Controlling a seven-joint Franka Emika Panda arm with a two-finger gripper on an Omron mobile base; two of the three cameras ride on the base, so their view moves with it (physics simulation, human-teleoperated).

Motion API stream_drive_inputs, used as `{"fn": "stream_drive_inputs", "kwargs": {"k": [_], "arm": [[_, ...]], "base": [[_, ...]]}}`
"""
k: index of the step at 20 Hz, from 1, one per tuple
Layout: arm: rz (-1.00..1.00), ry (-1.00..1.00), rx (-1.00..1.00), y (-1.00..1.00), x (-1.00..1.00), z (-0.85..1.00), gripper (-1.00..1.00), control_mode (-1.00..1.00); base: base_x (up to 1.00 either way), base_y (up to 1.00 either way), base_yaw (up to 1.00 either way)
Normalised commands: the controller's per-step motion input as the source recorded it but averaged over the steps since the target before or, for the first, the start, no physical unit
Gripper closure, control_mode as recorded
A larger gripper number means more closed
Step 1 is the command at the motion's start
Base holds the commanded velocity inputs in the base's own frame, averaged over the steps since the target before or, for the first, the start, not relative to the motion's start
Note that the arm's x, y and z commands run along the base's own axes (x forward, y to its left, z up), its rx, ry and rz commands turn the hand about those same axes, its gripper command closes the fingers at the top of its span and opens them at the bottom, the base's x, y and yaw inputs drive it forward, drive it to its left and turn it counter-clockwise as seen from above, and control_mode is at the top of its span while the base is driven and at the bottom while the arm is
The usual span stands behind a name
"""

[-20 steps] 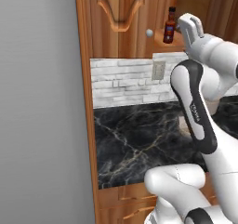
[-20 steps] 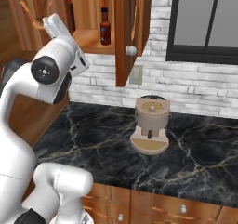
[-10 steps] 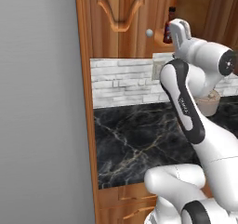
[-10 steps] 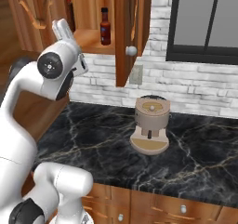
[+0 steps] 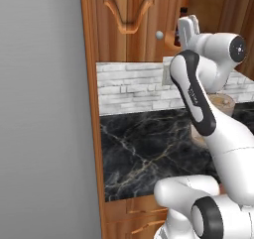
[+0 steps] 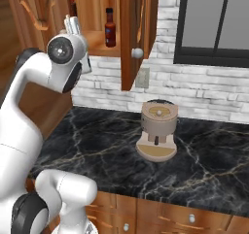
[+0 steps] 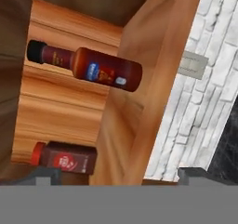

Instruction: The dining table condiment station is running low on condiment bottle. Refill the condiment station by opening the cabinet and taking the condiment bottle from the cabinet and placing it on the dining table.

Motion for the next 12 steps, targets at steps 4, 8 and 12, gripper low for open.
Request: {"fn": "stream_drive_inputs", "kwargs": {"k": [4,8,12], "arm": [[0.03,0.02,0.09,0.13,0.18,-0.05,-1.00,-1.00],[0.07,0.00,0.08,0.20,0.18,-0.02,-1.00,-1.00],[0.15,0.00,0.06,0.30,0.14,0.00,-1.00,-1.00]], "base": [[0.00,0.00,0.00],[0.00,0.00,0.00],[0.00,0.00,0.00]]}}
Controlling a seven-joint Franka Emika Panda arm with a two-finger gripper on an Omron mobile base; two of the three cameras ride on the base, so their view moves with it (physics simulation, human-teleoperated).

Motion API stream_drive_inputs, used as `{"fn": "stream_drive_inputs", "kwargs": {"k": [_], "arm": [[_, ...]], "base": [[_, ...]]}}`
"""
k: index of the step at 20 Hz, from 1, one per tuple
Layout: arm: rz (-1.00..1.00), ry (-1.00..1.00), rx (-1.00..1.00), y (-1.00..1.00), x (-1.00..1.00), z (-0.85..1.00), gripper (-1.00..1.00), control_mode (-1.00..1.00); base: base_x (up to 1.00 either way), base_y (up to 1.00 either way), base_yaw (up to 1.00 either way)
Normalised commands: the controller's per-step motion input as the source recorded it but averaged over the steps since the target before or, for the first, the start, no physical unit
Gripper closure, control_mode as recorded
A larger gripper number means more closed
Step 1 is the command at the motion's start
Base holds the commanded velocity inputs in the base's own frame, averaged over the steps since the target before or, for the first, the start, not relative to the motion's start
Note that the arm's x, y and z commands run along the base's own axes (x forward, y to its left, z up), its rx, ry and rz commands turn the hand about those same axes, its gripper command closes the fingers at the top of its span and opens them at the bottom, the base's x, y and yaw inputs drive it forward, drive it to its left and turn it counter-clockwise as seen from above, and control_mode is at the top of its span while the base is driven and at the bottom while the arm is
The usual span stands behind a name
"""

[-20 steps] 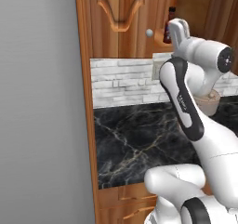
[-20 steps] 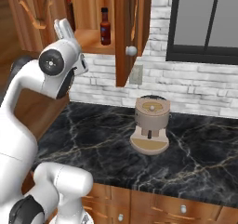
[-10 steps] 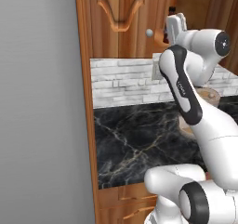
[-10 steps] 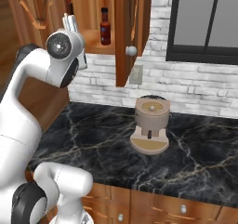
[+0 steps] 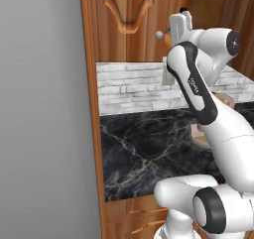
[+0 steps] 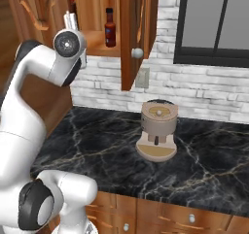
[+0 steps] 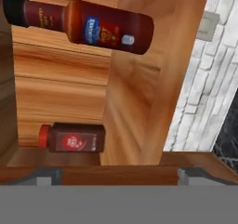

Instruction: The dining table condiment station is running low on condiment bottle. Refill the condiment station by opening the cabinet and taking the condiment bottle from the cabinet and placing it on the dining table.

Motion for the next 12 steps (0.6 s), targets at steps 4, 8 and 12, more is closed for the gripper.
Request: {"fn": "stream_drive_inputs", "kwargs": {"k": [4,8,12], "arm": [[0.21,0.00,0.01,0.30,0.00,0.00,-1.00,-1.00],[0.20,-0.01,0.00,0.36,0.00,0.00,-1.00,-1.00],[0.18,-0.02,0.00,0.51,-0.03,0.00,-1.00,-1.00]], "base": [[0.00,0.00,0.00],[0.00,0.00,0.00],[0.00,0.00,0.00]]}}
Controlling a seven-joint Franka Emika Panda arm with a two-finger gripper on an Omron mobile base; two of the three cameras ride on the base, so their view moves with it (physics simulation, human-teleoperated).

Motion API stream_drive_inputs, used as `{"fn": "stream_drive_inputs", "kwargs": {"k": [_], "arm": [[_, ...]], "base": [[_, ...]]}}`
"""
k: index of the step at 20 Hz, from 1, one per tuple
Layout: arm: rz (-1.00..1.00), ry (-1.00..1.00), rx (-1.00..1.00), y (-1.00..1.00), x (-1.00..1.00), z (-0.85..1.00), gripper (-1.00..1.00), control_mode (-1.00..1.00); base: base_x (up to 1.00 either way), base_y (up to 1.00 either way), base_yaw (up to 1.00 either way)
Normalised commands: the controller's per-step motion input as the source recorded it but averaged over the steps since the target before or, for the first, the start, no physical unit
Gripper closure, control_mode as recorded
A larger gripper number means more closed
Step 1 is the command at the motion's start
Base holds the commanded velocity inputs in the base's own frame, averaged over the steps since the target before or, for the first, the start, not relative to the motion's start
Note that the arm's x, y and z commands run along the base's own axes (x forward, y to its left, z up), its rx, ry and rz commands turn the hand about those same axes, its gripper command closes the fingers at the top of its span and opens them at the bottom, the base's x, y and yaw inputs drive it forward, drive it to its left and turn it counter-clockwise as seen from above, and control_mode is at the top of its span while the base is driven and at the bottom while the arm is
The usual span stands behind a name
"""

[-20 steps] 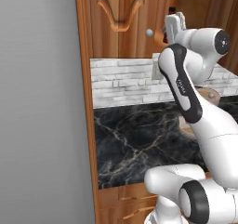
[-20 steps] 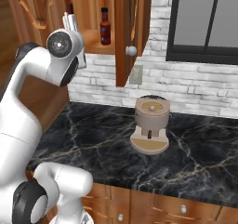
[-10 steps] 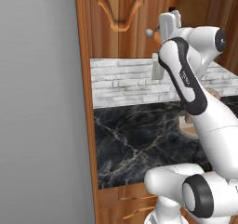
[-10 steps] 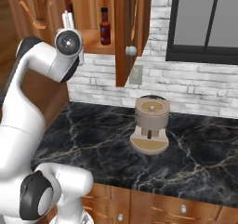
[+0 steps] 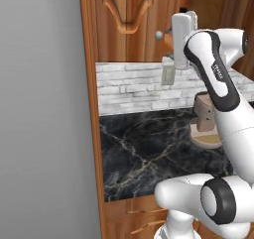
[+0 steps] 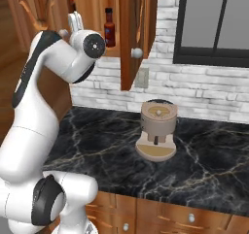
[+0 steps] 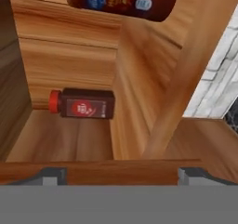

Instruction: The dining table condiment station is running low on condiment bottle. Refill the condiment station by opening the cabinet and taking the condiment bottle from the cabinet and placing it on the dining table.

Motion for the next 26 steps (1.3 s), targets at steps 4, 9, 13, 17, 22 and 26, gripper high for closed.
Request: {"fn": "stream_drive_inputs", "kwargs": {"k": [4,9,13,17,22,26], "arm": [[0.17,-0.08,0.00,0.68,-0.17,0.00,-1.00,-1.00],[0.02,-0.02,0.00,0.10,0.05,0.00,-1.00,-1.00],[0.00,0.00,0.00,-0.05,0.23,0.00,-1.00,-1.00],[0.00,0.00,0.00,0.00,0.30,0.00,-1.00,-1.00],[0.02,0.00,0.00,0.11,0.13,0.00,-1.00,-1.00],[0.11,0.00,0.00,0.76,0.00,0.00,-1.00,-1.00]], "base": [[0.00,0.00,0.00],[0.00,0.00,0.00],[0.00,0.00,0.00],[0.00,0.00,0.00],[0.00,0.00,0.00],[0.00,0.00,0.00]]}}
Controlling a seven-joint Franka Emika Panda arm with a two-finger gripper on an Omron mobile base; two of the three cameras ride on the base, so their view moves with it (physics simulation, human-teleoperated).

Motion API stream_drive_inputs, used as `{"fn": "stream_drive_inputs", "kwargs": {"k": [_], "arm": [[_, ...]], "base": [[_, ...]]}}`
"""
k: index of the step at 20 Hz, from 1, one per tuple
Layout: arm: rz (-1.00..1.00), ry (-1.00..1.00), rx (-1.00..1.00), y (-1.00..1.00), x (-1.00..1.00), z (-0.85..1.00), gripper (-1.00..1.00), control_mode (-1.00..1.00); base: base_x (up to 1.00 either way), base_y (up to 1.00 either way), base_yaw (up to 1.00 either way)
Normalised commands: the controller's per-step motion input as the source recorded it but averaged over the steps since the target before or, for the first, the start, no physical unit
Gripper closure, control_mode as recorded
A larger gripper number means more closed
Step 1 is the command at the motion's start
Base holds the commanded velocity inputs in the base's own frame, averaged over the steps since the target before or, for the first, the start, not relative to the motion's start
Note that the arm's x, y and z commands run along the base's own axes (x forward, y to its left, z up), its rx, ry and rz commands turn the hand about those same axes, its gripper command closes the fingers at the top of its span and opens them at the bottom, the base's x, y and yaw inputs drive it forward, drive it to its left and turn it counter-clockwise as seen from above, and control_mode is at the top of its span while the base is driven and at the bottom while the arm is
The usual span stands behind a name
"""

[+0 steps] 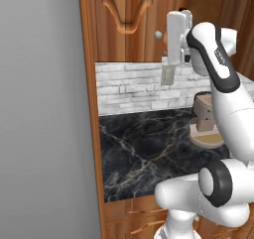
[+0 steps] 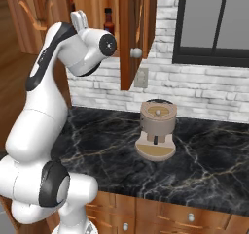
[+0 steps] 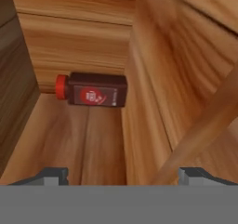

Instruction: The dining table condiment station is running low on condiment bottle. Refill the condiment station by opening the cabinet and taking the condiment bottle from the cabinet and placing it on the dining table.

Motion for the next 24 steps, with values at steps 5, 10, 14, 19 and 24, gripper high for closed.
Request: {"fn": "stream_drive_inputs", "kwargs": {"k": [5,10,14,19,24], "arm": [[0.13,-0.03,-0.05,0.81,-0.32,0.08,-1.00,-1.00],[0.11,-0.18,-0.08,0.56,-0.70,0.19,-1.00,-1.00],[0.11,-0.28,-0.10,0.61,-0.88,0.11,-1.00,-1.00],[0.06,-0.31,-0.10,0.59,-0.96,0.11,-1.00,-1.00],[0.04,-0.23,-0.08,0.61,-0.82,0.17,-1.00,-1.00]], "base": [[0.00,0.00,0.00],[0.00,0.00,0.00],[0.00,0.00,0.00],[0.00,0.00,0.00],[0.00,0.00,0.00]]}}
